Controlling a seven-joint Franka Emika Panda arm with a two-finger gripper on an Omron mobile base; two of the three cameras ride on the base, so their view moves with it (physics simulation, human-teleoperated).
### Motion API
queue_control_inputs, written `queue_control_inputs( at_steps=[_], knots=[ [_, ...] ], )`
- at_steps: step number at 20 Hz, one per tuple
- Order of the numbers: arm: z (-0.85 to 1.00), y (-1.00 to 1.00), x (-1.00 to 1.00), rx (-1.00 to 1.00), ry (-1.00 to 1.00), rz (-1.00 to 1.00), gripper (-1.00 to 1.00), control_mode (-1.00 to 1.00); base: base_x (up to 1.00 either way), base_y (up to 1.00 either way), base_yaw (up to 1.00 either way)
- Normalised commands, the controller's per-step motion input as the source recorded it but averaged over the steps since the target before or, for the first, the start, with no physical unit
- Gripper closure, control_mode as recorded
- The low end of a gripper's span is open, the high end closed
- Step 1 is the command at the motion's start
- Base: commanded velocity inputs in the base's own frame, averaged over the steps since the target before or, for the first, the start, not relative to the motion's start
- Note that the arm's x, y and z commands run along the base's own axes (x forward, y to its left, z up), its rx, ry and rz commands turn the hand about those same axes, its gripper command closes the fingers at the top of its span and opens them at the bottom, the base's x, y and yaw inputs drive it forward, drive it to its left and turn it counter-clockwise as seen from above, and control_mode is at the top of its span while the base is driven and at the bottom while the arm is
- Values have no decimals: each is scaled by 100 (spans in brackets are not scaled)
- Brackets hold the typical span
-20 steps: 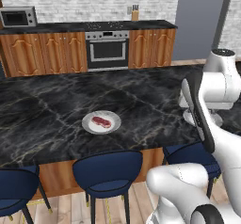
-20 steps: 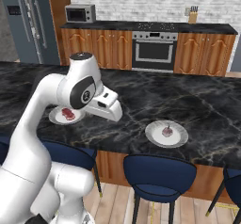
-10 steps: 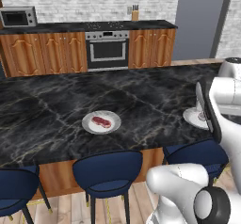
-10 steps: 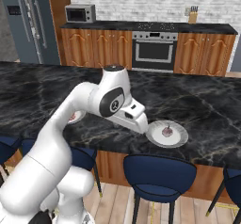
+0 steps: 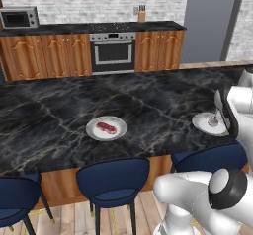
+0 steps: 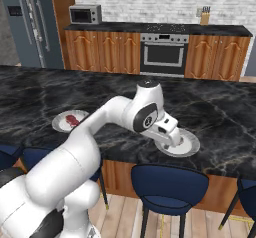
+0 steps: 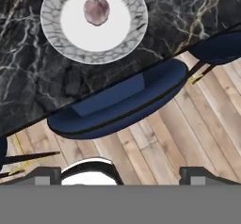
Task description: Transport the steak and garlic to the fridge. Place the steak on the rack containing meat and place the garlic on the rack containing the vegetable, ensuring meats and vegetables are on different racks.
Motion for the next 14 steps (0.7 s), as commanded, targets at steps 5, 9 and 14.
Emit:
queue_control_inputs(
  at_steps=[5, 9, 14],
  knots=[
    [-42, -26, 62, 0, 0, 0, -100, -100, 0, 0, 0],
    [-24, -17, 54, 0, -4, 2, -100, -100, 0, 0, 0],
    [-27, -6, 48, 0, -4, 1, -100, -100, 0, 0, 0]
  ],
)
